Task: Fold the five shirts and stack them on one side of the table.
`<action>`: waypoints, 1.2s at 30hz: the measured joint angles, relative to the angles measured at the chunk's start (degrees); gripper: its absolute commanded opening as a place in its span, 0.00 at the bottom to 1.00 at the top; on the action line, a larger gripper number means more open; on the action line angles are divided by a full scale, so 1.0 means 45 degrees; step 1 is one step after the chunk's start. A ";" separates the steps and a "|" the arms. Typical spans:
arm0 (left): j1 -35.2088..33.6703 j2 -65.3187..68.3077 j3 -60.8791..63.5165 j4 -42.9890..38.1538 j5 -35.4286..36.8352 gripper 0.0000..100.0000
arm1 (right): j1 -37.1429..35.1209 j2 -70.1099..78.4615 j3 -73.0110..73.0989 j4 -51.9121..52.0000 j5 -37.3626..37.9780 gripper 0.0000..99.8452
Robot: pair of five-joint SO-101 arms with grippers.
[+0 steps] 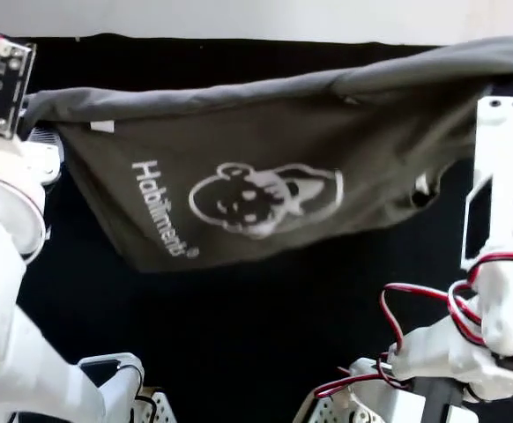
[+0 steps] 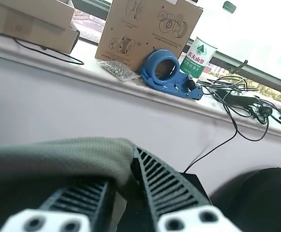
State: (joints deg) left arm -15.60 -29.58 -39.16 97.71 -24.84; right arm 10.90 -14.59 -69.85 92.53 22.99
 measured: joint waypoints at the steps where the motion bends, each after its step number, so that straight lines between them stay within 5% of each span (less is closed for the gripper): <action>1: -0.0020 0.0078 0.0176 0.0000 0.0000 0.01 | 0.0000 0.0000 -0.0195 0.0156 0.0000 0.01; 11: -0.0176 -0.0078 0.0645 -0.0215 0.0000 0.01 | 0.0039 -0.0020 -0.2559 0.0410 0.0000 0.01; 36: -0.0391 -0.3614 0.0957 -0.0723 0.0664 0.01 | 0.0039 -0.2149 -0.2755 0.1153 0.0000 0.01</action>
State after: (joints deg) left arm -17.36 -45.85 -34.86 94.46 -21.85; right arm 11.08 -24.26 -82.24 97.71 22.99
